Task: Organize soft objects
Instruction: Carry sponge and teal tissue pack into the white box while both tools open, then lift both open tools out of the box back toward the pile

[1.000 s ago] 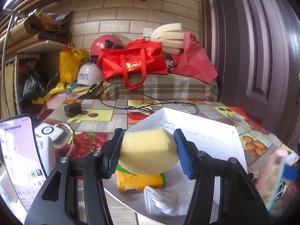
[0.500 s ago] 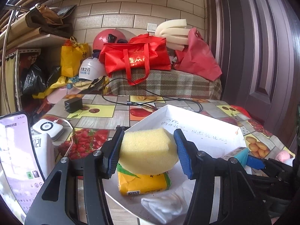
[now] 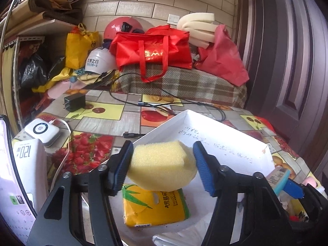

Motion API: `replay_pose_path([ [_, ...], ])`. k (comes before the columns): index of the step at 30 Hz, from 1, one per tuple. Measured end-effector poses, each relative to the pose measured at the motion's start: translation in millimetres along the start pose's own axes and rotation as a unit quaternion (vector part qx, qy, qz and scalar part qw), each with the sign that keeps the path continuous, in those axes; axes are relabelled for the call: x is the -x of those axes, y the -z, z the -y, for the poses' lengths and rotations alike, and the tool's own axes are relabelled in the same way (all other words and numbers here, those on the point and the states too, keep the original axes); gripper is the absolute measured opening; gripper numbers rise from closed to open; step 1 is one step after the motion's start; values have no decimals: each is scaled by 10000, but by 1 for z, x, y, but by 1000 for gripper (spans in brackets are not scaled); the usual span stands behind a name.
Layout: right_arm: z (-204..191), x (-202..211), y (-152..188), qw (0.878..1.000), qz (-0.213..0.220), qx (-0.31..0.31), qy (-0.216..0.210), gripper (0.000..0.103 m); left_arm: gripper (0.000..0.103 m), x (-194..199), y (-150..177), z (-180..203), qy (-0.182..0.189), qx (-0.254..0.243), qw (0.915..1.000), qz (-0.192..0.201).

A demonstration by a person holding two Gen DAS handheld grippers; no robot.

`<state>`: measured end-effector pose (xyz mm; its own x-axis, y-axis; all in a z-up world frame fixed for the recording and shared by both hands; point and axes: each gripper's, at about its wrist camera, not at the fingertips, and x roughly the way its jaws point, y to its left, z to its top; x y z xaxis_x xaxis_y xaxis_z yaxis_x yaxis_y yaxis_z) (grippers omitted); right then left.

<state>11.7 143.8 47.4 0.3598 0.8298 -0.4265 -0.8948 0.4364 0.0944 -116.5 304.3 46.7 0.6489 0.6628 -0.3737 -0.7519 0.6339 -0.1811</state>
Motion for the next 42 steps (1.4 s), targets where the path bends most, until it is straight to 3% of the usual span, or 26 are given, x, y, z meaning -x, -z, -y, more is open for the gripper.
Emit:
replay_pose_path([
  [1,0,0,0,10000,20,28,-18,79,75,1,0,0,-47,-7,10000,24],
  [3,-2,1,-1,9999,43,79,-60,92,98,4,1,2,-80,-37,9999,109],
  [4,-2,0,-1,9999,48,100,-38,97,103,6,1,1,-69,-11,9999,142],
  [5,-2,0,-2,9999,45,104,-5,103,103,7,1,0,-61,9,9999,157],
  [20,-5,15,0,9988,445,219,-1,103,103,22,2,0,-72,-14,9982,592],
  [32,-4,50,14,9959,790,434,22,103,103,53,13,-4,253,85,9975,653],
  [38,10,87,31,9939,843,710,-83,103,103,69,25,30,848,-553,9937,478],
  [42,43,107,38,9960,646,616,2,103,103,81,36,62,1447,-1125,9825,331],
])
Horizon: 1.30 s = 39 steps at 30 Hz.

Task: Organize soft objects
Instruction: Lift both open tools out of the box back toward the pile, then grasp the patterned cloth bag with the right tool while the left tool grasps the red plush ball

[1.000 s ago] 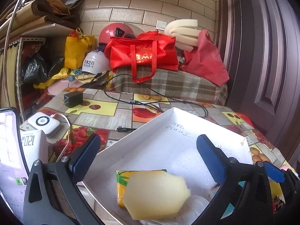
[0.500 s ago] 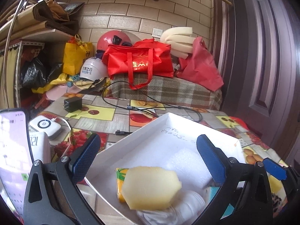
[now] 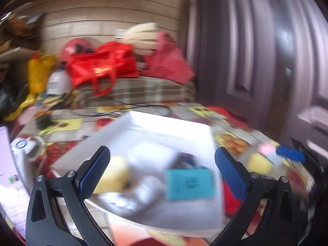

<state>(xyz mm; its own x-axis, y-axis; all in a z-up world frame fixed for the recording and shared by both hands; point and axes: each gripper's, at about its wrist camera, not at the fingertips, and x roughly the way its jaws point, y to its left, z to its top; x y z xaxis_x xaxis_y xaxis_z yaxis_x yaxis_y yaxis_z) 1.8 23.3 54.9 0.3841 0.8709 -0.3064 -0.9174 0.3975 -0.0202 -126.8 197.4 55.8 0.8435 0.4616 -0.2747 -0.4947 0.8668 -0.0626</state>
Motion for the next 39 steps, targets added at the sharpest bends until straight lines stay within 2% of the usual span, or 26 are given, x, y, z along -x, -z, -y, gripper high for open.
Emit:
replay_pose_path([
  [3,37,12,5,9989,-215,-299,276,103,103,0,2,19,192,-242,9995,-115],
  [6,81,21,13,9950,-576,-693,441,103,103,-4,4,31,746,-280,9958,-458],
  [7,97,23,16,9929,-710,-863,412,103,103,-6,5,37,1048,-306,9922,-607],
  [9,119,29,22,9893,-898,-1148,116,100,103,-7,8,48,1510,-441,9840,-835],
  [11,129,30,25,9853,-1007,-1327,-371,99,102,-6,11,65,1731,-775,9771,-967],
  [13,127,30,25,9846,-1074,-1239,-602,98,102,-2,14,80,1775,-1050,9734,-993],
  [19,83,8,25,9837,-1529,-307,-901,88,96,-2,18,92,1960,-1157,9663,-1199],
  [23,65,-16,26,9789,-1820,148,-913,75,90,0,22,94,2274,-1170,9572,-1357],
  [24,62,-24,27,9764,-1949,216,-902,69,81,1,23,95,2308,-1194,9551,-1421],
  [25,60,-31,29,9738,-2071,270,-896,66,77,-1,25,95,2302,-1213,9536,-1514],
  [27,59,-45,33,9667,-2354,297,-959,49,75,-3,28,93,2312,-1158,9505,-1724],
  [30,65,-47,35,9660,-2405,136,-939,45,75,3,32,85,2711,-917,9386,-1928],
  [33,78,-45,37,9663,-2383,-183,-951,39,75,4,38,92,2671,-1018,9340,-2146],
  [37,86,-44,37,9651,-2384,-394,-1009,36,74,-15,41,87,2230,-804,9376,-2544],
  [39,86,-41,37,9659,-2383,-354,-953,36,75,-22,40,80,2005,-671,9418,-2613],
])
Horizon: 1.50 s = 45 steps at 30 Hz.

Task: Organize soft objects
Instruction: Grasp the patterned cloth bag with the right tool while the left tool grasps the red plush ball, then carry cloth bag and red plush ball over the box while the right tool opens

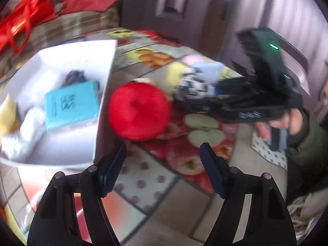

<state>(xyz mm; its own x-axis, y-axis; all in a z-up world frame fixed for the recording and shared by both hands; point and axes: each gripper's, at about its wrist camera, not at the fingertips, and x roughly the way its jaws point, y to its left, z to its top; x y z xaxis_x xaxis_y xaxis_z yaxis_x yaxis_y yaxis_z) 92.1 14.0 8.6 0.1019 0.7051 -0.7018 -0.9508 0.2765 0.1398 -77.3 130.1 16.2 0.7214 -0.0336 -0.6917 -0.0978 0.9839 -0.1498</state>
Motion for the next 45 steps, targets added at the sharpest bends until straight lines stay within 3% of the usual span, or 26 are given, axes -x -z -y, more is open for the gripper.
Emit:
replay_pose_path([
  [4,5,8,4,9998,14,-77,163,36,75,-4,-5,-12,-754,193,9969,-66],
  [11,23,12,8,9988,22,-487,-55,36,75,-8,-15,6,-673,-177,9974,193],
  [15,22,12,9,9989,14,-465,-44,36,75,-30,-29,12,-1096,-222,9937,-18],
  [19,20,12,8,9991,12,-429,-10,36,74,-42,-39,12,-1197,-172,9926,-66],
  [21,19,12,8,9993,13,-386,23,36,65,-43,-39,14,-1143,-228,9932,-41],
  [25,10,22,8,9995,295,-112,54,35,64,-20,-37,17,-1048,-289,9922,609],
  [27,3,35,11,9978,652,73,105,35,64,1,-30,17,-1169,-236,9862,1146],
  [29,-1,51,15,9935,1104,170,214,35,64,27,-19,14,-1328,-42,9740,1837],
  [30,-3,58,17,9904,1332,186,315,35,64,38,-14,11,-1417,87,9662,2151],
  [32,-7,69,19,9838,1696,189,551,35,65,58,-3,6,-1940,345,9418,2725],
  [34,-10,73,19,9791,1911,191,674,35,65,63,-3,2,-2381,397,9274,2856],
  [40,-23,59,9,9786,1964,172,589,35,65,60,-8,-13,-2634,645,9209,2800],
  [45,-41,50,3,9781,1966,288,626,35,65,57,-11,-18,-2604,612,9242,2727],
])
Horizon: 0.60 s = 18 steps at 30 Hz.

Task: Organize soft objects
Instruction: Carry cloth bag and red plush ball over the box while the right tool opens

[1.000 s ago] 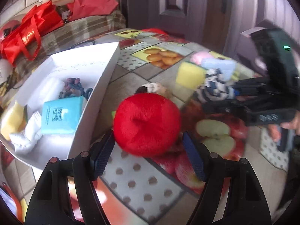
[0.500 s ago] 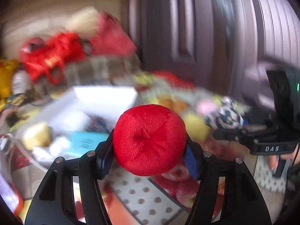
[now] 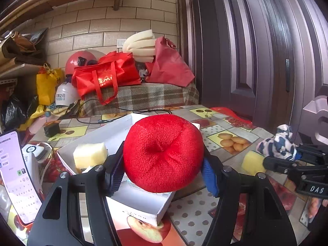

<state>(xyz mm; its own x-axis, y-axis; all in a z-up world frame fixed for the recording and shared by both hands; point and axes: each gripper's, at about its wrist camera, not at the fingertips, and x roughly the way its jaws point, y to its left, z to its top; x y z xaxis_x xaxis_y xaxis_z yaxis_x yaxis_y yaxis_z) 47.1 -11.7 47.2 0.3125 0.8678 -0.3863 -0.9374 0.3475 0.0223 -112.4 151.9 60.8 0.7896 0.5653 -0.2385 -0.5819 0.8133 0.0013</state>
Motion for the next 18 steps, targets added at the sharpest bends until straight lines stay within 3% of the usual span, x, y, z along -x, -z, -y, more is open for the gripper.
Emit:
replay_pose_path([
  [7,-16,-22,-8,9999,-138,96,-6,35,65,-3,1,-9,-206,38,9998,7],
  [18,-36,-59,-25,9999,-119,4,-35,35,65,-30,-1,-83,-1265,603,9901,-34],
])
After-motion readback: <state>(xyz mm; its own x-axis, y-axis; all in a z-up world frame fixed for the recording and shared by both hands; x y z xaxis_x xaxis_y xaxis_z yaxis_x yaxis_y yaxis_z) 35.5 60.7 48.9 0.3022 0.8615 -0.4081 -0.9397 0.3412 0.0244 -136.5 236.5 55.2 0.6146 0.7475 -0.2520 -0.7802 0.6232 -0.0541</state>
